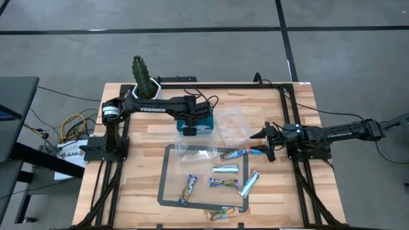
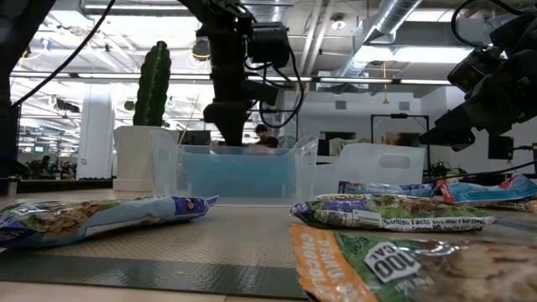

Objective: Pick and place Granola Bars by type
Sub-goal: Put the red granola bar into the blue bin, then put the blue granola bar into the left transparent bin

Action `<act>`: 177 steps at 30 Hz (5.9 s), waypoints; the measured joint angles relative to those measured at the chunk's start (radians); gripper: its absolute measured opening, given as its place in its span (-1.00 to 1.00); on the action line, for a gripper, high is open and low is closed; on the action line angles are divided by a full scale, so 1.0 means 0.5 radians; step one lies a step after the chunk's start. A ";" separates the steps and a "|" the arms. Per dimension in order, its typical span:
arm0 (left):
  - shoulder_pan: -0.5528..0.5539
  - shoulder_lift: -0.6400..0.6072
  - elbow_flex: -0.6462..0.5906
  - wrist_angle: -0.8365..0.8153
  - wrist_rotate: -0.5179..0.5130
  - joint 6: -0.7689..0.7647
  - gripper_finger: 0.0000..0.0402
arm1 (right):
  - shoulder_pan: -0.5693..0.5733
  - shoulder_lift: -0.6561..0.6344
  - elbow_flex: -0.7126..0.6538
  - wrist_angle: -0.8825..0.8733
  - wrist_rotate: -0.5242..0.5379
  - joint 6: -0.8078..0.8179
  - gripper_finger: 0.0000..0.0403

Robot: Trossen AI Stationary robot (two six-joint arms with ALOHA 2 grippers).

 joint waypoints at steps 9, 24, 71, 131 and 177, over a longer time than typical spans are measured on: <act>0.000 0.000 -0.011 0.033 0.006 0.000 -0.66 | 0.000 0.000 0.000 0.000 0.000 0.000 0.24; -0.010 -0.005 -0.011 0.031 0.003 -0.080 -0.20 | 0.000 0.000 0.000 0.000 0.000 0.000 0.24; -1.760 -0.520 -0.009 -0.090 0.202 -3.252 -0.18 | 0.000 0.000 0.000 0.000 0.000 0.000 0.24; -1.591 0.305 -0.011 0.147 0.308 -3.481 -0.18 | 0.000 0.000 -0.001 0.000 0.000 0.000 0.24; -1.632 0.047 0.052 0.167 -0.294 -3.087 -0.84 | 0.000 0.000 0.000 -0.001 0.000 0.000 0.24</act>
